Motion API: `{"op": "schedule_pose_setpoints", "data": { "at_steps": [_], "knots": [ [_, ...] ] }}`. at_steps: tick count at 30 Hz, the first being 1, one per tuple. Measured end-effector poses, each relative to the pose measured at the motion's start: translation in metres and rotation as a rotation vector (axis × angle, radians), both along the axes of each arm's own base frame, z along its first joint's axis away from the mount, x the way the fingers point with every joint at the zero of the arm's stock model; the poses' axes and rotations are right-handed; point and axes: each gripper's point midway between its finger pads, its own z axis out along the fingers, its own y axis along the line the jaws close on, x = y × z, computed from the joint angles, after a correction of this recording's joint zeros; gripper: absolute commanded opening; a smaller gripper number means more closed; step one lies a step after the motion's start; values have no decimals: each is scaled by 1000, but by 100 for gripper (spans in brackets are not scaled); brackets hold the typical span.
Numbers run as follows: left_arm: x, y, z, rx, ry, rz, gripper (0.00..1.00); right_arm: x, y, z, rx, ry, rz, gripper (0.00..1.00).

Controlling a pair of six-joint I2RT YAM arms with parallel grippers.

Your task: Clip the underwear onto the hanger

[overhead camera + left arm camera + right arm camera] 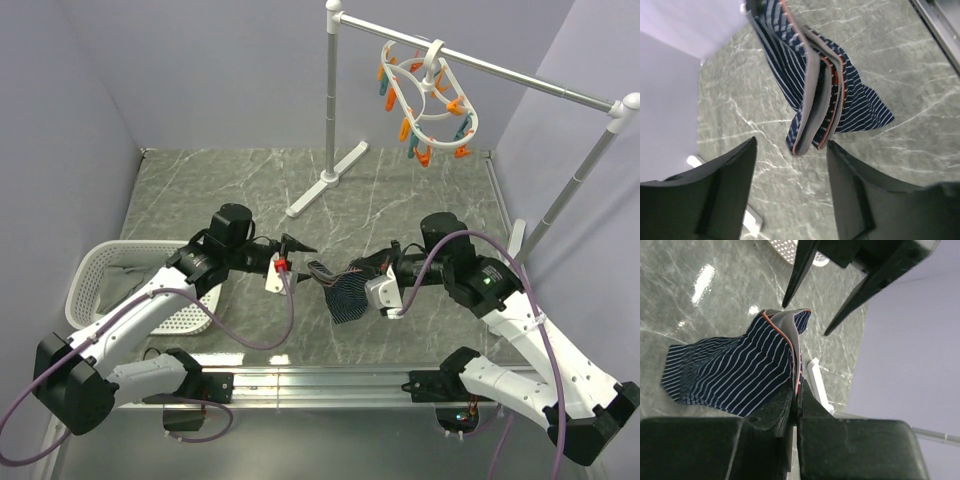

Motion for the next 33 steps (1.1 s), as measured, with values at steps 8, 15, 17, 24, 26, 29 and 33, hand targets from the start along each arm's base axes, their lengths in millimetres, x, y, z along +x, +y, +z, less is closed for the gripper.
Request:
{"op": "schedule_pose_setpoints", "data": {
  "at_steps": [8, 15, 17, 24, 26, 29, 33],
  "knots": [
    [-16, -10, -22, 47, -86, -97, 12, 2, 7, 3, 14, -42, 29, 0],
    [-38, -9, -24, 90, -27, -150, 0, 28, 24, -16, 28, -1, -8, 0],
    [-48, -11, -15, 82, 12, -161, 0, 40, 31, -23, 38, 35, -35, 0],
    [-85, -19, 7, 35, 352, -100, 0, 84, 62, -41, 122, 195, -160, 72],
    [-88, -23, 5, 31, 498, -45, 0, 94, 61, -44, 138, 254, -221, 74],
    [-79, -35, -4, 37, 733, 84, 0, 122, 30, -42, 186, 376, -380, 74],
    [-59, -52, -33, 73, 980, 254, 0, 158, -41, -32, 271, 527, -635, 71]
  ]
}}
